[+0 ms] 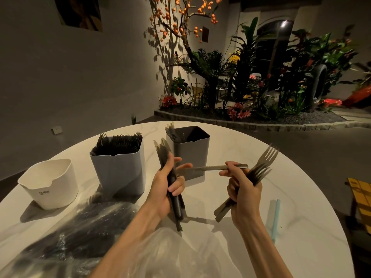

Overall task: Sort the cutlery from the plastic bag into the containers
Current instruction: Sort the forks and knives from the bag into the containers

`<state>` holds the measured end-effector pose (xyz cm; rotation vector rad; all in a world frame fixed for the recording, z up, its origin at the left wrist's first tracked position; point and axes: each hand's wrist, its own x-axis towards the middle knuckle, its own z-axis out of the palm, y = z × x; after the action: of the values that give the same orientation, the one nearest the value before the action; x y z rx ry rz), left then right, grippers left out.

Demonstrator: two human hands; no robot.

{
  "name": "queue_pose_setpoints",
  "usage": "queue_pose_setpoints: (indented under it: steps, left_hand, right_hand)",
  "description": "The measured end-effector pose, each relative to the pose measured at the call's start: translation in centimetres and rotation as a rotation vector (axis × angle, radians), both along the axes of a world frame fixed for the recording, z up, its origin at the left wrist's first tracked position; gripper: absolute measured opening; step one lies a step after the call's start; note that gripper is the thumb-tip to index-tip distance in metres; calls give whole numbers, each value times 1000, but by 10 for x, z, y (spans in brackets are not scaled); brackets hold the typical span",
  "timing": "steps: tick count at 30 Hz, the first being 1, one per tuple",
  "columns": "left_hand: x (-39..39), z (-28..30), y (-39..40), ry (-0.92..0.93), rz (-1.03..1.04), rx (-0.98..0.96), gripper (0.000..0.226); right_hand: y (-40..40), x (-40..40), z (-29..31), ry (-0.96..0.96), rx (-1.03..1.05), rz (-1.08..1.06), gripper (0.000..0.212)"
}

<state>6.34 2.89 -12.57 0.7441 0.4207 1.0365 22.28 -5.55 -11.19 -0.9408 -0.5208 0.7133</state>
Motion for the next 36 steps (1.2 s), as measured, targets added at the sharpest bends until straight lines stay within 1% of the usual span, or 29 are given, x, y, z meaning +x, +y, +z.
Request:
queue_pose_setpoints:
  steps: [2,4,5,6,7,10,11,13,15,18,20,22,24,25,27,29,31,33,34,36]
  left_hand:
    - [-2,3,0,-7,5,114,56]
    - [-2,8,-2,82,39,226,79]
    - [-2,11,-3,126,61,255,85]
    - [-1,14,-5,155,79,269,84]
    - [0,16,-6,178,90,280,77]
    - [2,21,-10,258,121,304,48]
    - [2,23,-11,263,123,292,42]
    - [0,26,-12,251,108,266,33]
    - [-1,27,-12,275,97,284,30]
    - [4,28,-14,431,119,358,39]
    - [10,27,-17,509,140,393,47]
    - [13,25,-20,456,103,360,46]
    - [12,24,-23,417,8,307,45]
    - [11,23,-23,447,-50,297,47]
    - [9,19,-25,472,-209,293,48]
    - [8,16,-27,406,-375,229,44]
    - [6,16,-28,369,-495,166,40]
    - [5,16,-29,409,-579,177,38]
    - [5,16,-29,425,-604,192,39]
    - [6,17,-32,411,-588,213,37]
  right_hand:
    - [-2,1,0,-18,43,40,9]
    - [-2,-2,-2,-101,35,125,2]
    - [-3,-5,-3,-162,15,180,5]
    - [-3,-7,-4,-239,-11,241,9]
    - [-4,-9,-5,-323,-40,300,14]
    - [-7,-16,-4,-522,-115,444,22]
    - [-7,-17,-3,-567,-132,460,21]
    - [-7,-19,-1,-606,-154,417,22]
    - [-5,-19,0,-565,-182,327,30]
    - [-3,-15,-2,-465,-192,220,41]
    - [-3,-16,-2,-423,-170,180,40]
    - [-3,-18,-2,-414,-144,153,34]
    - [-3,-19,-1,-422,-118,126,32]
    - [-3,-20,0,-430,-109,119,33]
    - [-4,-21,2,-418,-117,146,39]
    - [-5,-22,3,-368,-144,187,46]
    - [-5,-22,3,-331,-174,194,41]
    - [-5,-18,3,-315,-192,190,33]
    - [-5,-16,2,-306,-193,190,30]
    - [-6,-13,3,-263,-186,202,22]
